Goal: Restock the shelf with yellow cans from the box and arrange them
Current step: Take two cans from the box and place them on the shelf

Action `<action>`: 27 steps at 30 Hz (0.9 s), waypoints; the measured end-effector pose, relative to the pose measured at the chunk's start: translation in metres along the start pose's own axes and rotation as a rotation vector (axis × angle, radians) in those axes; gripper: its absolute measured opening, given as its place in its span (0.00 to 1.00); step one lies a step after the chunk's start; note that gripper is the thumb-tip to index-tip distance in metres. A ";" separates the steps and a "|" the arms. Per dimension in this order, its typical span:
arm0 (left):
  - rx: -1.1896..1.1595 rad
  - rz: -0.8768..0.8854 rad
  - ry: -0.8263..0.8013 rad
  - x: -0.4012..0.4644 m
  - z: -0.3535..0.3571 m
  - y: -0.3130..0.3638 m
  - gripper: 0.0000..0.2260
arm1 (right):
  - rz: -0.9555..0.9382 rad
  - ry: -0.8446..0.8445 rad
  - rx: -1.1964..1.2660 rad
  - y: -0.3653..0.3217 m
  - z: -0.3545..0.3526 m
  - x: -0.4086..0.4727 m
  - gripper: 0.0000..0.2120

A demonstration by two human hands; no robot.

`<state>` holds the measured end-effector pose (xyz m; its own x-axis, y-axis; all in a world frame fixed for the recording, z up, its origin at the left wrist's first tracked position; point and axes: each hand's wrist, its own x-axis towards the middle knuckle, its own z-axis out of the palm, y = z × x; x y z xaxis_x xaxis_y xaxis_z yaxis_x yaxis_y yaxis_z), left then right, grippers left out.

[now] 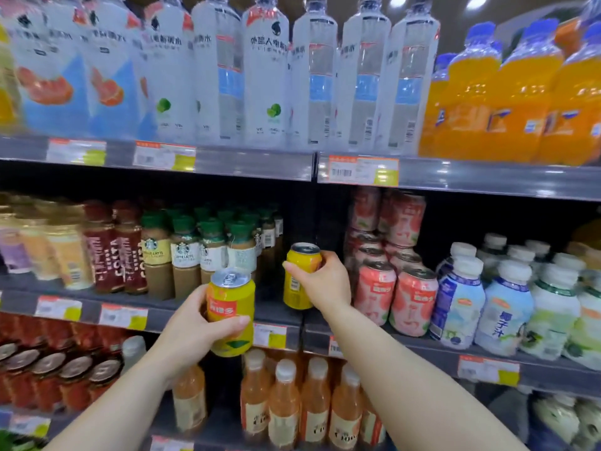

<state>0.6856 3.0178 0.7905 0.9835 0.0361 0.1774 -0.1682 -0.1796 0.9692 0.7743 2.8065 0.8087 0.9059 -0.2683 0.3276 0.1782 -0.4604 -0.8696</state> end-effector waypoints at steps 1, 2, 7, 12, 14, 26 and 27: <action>0.000 -0.001 -0.008 0.005 -0.004 -0.003 0.35 | 0.009 0.022 -0.024 0.003 0.006 0.002 0.31; 0.007 0.007 -0.017 0.010 -0.009 -0.005 0.37 | 0.024 0.043 -0.055 0.006 0.012 0.003 0.33; 0.021 0.033 -0.038 0.027 -0.017 -0.016 0.36 | 0.104 0.087 -0.167 0.005 0.025 0.010 0.42; 0.031 0.033 -0.080 0.037 -0.018 -0.024 0.42 | 0.158 -0.116 -0.117 0.023 0.019 0.009 0.49; 0.022 0.027 -0.088 0.040 -0.016 -0.027 0.43 | 0.167 -0.230 -0.160 0.035 0.011 0.010 0.42; -0.008 0.036 -0.116 0.038 -0.002 -0.018 0.40 | 0.209 -0.194 -0.492 0.033 0.020 0.027 0.37; -0.007 0.039 -0.110 0.037 -0.002 -0.016 0.40 | 0.209 -0.180 -0.525 0.033 0.023 0.030 0.39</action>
<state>0.7247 3.0244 0.7817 0.9776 -0.0789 0.1952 -0.2062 -0.1718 0.9633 0.8160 2.8023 0.7814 0.9604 -0.2719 0.0613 -0.1836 -0.7828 -0.5945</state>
